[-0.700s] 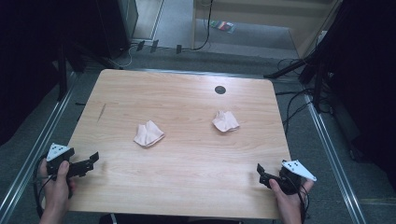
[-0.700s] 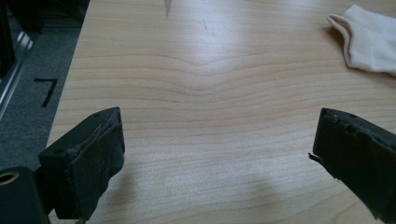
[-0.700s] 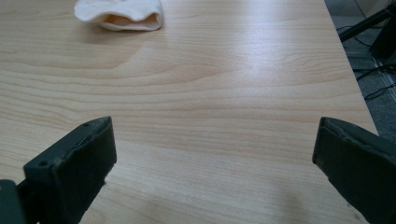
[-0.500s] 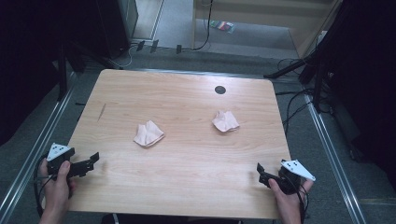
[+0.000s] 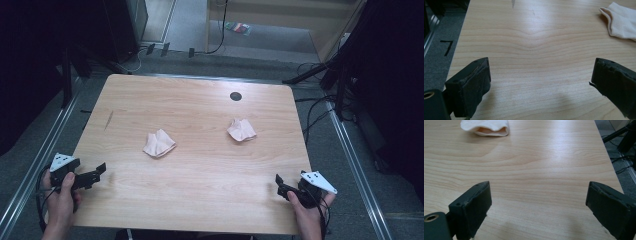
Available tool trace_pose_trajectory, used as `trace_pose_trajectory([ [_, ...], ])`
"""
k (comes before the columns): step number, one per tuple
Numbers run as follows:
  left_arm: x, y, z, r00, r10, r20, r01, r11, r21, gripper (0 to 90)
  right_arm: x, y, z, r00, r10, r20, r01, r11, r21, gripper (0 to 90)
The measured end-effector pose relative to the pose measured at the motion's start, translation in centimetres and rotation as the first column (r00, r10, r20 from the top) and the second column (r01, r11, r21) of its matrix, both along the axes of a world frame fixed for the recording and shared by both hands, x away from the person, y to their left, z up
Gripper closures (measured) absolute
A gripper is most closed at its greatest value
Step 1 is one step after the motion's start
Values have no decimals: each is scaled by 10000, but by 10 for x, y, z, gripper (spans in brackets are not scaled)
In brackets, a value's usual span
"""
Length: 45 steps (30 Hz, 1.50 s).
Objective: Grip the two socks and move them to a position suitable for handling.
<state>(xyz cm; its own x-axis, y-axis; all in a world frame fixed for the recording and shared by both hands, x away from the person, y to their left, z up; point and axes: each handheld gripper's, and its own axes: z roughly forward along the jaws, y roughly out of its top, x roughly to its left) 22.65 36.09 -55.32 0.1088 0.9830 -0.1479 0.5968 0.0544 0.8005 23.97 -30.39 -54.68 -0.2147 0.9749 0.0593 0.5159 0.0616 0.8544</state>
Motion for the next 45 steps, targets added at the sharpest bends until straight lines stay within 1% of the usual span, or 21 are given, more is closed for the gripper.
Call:
trace_pose_trajectory([
  [14, 0, -1, 0, 9999, 124, -12, -124, 9999, 115, 26, 0, 1, 0, 9998, 193, -53, -193, 9998, -52, 66],
  [18, 0, -1, 0, 9997, 223, -74, -222, 9996, 146, 26, 1, 1, 0, 9997, 246, -45, -246, 9997, -29, 67],
  [21, 0, -1, 0, 9996, 284, -46, -284, 9996, 88, 26, 1, 2, 0, 9998, 174, -101, -174, 9998, -51, 68],
  [24, 0, -1, 0, 9997, 232, -53, -232, 9997, 65, 26, 1, 4, 1, 9999, 148, -83, -150, 9997, -216, 80],
  [27, 0, -1, 0, 9997, 207, -85, -206, 9997, 88, 26, 1, 5, 1, 9999, 140, -99, -141, 9999, -97, 83],
  [38, 1, -1, 0, 9998, 121, -151, -120, 9999, 75, 26, 1, 20, 7, 9992, 408, 13, -408, 9991, -85, 84],
  [39, 1, -1, 0, 9998, 119, -152, -118, 9999, 57, 26, 0, 24, 9, 9989, 457, 36, -457, 9990, -27, 84],
  [43, 1, 0, 0, 9999, 95, -139, -94, 9999, 54, 26, 1, 31, 12, 9984, 569, 64, -569, 9984, -37, 84],
  [44, 1, -1, 0, 9999, 103, -139, -103, 9999, 55, 26, 1, 33, 14, 9983, 586, 26, -586, 9983, 36, 84],
  [45, 1, -1, 0, 9998, 136, -115, -136, 9999, 59, 26, 2, 34, 16, 9982, 602, 7, -602, 9979, 226, 84],
])
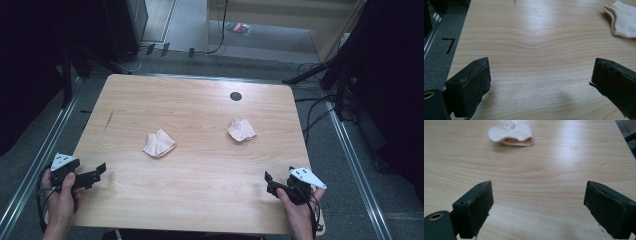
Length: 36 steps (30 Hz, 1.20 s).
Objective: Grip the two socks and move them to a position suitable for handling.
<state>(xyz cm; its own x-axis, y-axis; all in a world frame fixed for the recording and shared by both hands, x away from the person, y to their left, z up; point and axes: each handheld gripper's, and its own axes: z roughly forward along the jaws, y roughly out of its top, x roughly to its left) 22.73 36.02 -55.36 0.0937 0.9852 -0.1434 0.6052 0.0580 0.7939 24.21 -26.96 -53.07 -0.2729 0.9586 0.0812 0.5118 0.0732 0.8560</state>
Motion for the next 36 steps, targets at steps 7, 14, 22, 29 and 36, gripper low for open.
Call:
trace_pose_trajectory([
  [7, 0, 0, 0, 10000, 40, -13, -40, 10000, 12, 26, 8, 16, 18, 10000, 53, -1, -53, 9993, 382, 90],
  [14, 0, 0, 0, 10000, 64, 15, -64, 10000, -22, 26, 18, 45, 34, 9981, 612, 60, -613, 9980, 159, 91],
  [22, 0, 0, 0, 10000, 15, 3, -15, 10000, -77, 26, 28, 75, 45, 9930, 1182, 45, -1183, 9928, 199, 100],
  [29, 1, 1, 0, 10000, -53, -20, 53, 9999, -97, 26, 34, 99, 47, 9873, 1589, -57, -1589, 9873, 80, 114],
  [36, 0, 1, 0, 9999, -135, -25, 135, 9999, -67, 26, 40, 127, 49, 9776, 2100, -115, -2101, 9777, -37, 129],
])
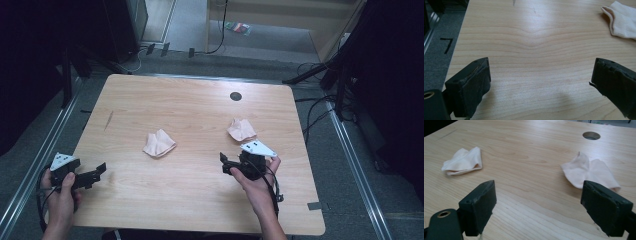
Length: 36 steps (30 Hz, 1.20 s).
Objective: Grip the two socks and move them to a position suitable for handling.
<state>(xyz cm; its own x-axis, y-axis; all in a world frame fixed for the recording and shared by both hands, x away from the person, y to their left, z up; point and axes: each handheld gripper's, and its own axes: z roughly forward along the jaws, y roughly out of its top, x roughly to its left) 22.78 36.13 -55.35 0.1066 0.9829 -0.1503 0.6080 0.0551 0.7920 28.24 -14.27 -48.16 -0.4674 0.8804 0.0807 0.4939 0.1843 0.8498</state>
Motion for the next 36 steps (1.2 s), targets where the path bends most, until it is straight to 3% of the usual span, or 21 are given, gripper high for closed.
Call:
trace_pose_trajectory([
  [12, 0, 0, 0, 10000, 29, 16, -29, 9999, -96, 26, 10, 48, -3, 9959, 891, -166, -892, 9960, -51, 166],
  [14, 0, 0, 0, 10000, 23, -15, -23, 9999, -101, 26, 13, 63, -4, 9942, 1062, -170, -1065, 9942, -158, 168],
  [23, 0, 1, 0, 10000, 12, 13, -12, 9999, -167, 26, 21, 96, -6, 9900, 1379, -310, -1385, 9902, -178, 192],
  [36, 0, 1, 0, 10000, 0, 15, 0, 9998, -201, 26, 35, 141, -16, 9807, 1864, -594, -1901, 9797, -644, 217],
])
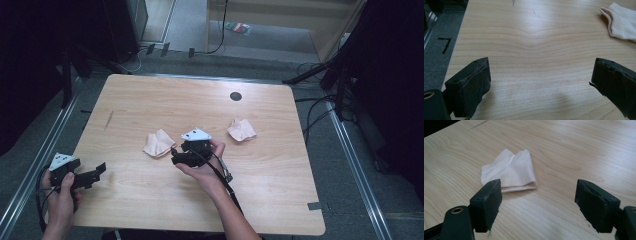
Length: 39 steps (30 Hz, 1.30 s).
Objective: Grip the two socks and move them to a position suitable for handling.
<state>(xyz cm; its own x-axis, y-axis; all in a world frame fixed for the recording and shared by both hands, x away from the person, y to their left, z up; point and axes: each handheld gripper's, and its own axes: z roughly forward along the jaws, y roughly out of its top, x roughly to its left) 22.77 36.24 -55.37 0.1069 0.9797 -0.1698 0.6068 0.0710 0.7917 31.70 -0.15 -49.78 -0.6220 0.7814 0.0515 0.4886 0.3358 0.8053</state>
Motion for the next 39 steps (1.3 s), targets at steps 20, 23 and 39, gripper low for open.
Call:
trace_pose_trajectory([
  [20, 0, 1, 0, 10000, -37, -30, 36, 10000, -87, 26, 20, 59, -23, 9988, 264, -412, -276, 9992, -285, 289],
  [23, 0, 1, 0, 10000, -44, -54, 43, 9999, -92, 26, 22, 62, -24, 9986, 223, -479, -232, 9996, -182, 287],
  [39, 1, 2, 0, 10000, -41, -82, 40, 9999, -160, 26, 38, 85, -42, 9939, 164, -1091, -247, 9968, -756, 307],
])
